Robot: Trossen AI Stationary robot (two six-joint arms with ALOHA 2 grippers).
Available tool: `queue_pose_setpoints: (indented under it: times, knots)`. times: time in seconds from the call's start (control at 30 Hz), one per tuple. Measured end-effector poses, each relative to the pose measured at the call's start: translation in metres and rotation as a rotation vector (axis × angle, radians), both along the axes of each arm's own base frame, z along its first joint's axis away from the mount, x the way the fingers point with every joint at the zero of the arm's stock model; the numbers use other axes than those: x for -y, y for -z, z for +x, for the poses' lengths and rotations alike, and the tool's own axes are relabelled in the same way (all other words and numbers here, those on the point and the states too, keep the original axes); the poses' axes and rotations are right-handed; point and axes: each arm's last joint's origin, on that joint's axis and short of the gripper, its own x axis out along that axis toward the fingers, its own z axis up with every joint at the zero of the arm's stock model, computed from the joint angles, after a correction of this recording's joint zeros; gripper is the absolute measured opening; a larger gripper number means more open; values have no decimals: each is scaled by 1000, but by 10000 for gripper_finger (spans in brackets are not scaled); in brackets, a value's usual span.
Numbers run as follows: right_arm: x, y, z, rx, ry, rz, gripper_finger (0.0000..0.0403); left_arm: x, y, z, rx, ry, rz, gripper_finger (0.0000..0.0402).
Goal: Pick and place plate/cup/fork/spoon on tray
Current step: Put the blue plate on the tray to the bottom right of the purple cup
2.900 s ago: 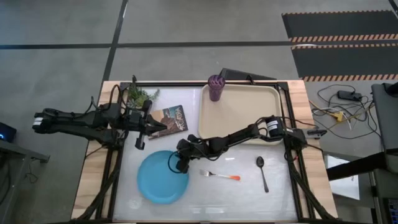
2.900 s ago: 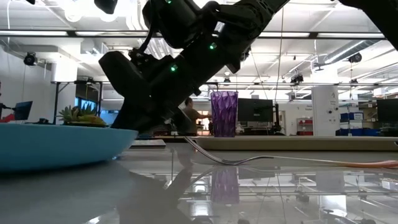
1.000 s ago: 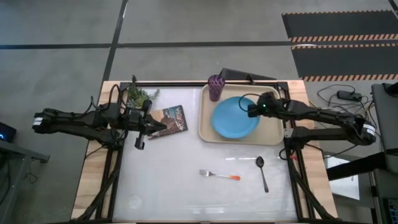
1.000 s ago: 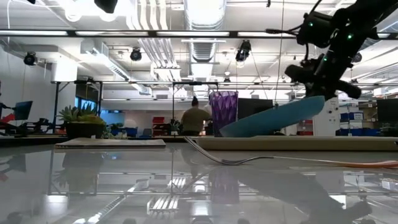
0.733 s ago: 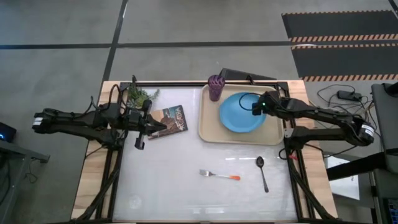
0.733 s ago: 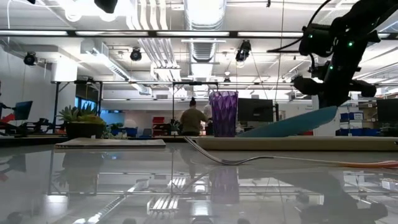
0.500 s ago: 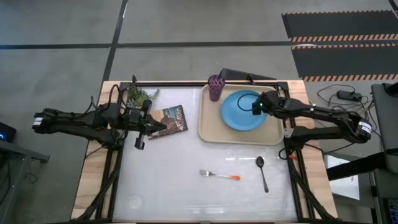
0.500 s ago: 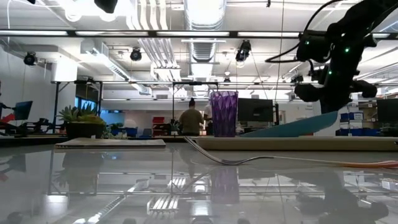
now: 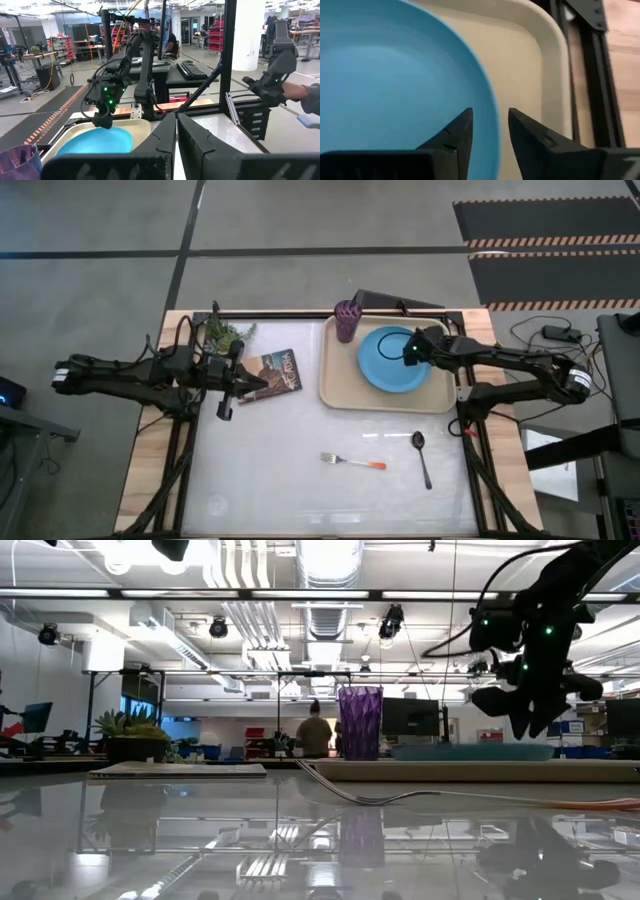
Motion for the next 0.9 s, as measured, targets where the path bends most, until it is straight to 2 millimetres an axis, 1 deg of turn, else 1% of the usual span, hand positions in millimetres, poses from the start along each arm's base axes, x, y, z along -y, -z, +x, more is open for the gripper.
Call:
queue_pose_setpoints:
  times: [0.13,0.27,0.37,0.47,0.57,0.7,0.9]
  knots:
    - [-6,-11,7,101,-69,24,119,0,0,0,-2,-1,6,0]
    - [-17,-14,21,252,-181,59,103,0,1,1,-6,-12,6,0]
    - [-26,-3,34,316,-251,41,83,-1,1,2,-6,-30,4,0]
    - [-29,14,44,354,-309,15,60,-1,2,3,-11,-30,3,0]
    - [-27,28,50,336,-326,15,37,-1,3,3,-20,-30,0,0]
    - [-25,41,52,238,-307,1,12,-1,3,4,-23,-30,-1,0]
    - [-19,56,54,137,-259,-37,9,-1,3,4,-20,-30,-1,0]
